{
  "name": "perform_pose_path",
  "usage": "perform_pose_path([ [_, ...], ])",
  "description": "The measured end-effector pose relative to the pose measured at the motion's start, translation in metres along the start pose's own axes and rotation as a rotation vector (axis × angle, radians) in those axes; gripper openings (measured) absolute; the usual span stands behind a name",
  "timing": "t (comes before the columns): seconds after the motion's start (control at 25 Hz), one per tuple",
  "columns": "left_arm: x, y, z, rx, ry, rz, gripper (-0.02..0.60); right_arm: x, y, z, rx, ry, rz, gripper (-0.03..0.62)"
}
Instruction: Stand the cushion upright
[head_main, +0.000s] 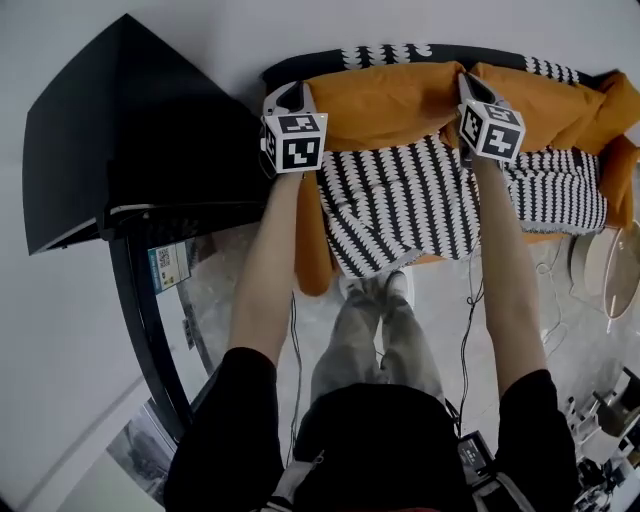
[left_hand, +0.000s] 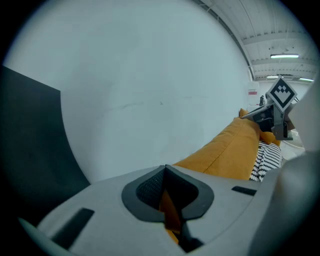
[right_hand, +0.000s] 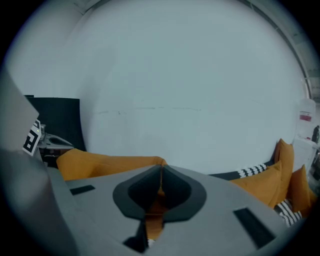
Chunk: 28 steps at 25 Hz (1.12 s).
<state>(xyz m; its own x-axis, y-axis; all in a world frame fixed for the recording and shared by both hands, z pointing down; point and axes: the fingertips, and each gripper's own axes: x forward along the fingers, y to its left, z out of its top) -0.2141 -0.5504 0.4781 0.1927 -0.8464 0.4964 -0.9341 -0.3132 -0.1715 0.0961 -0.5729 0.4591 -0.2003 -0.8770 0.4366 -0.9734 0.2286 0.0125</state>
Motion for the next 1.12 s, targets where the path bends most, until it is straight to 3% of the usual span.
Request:
perform_pose_path([
  [0.2, 0.017, 0.005, 0.018, 0.021, 0.01, -0.005, 0.011, 0.021, -0.009, 0.016, -0.003, 0.025, -0.008, 0.015],
  [0.44, 0.014, 0.014, 0.034, -0.035, 0.028, 0.027, 0.012, 0.019, -0.012, 0.025, 0.018, 0.068, -0.023, 0.015],
  [0.64, -0.027, 0.017, 0.032, -0.143, 0.005, 0.044, 0.012, -0.004, -0.01, 0.034, 0.201, 0.008, 0.027, 0.027],
  [0.8, -0.062, 0.016, 0.026, -0.174, -0.006, 0.078, 0.012, -0.02, -0.008, 0.032, 0.333, -0.021, 0.055, 0.086],
  [0.96, -0.092, 0.008, 0.035, -0.209, -0.043, 0.091, 0.012, -0.038, -0.004, 0.041, 0.368, -0.072, 0.074, 0.086],
  [1.12, -0.12, -0.005, 0.04, -0.234, -0.072, 0.099, 0.012, -0.056, 0.008, 0.049, 0.33, -0.103, 0.1, 0.086],
])
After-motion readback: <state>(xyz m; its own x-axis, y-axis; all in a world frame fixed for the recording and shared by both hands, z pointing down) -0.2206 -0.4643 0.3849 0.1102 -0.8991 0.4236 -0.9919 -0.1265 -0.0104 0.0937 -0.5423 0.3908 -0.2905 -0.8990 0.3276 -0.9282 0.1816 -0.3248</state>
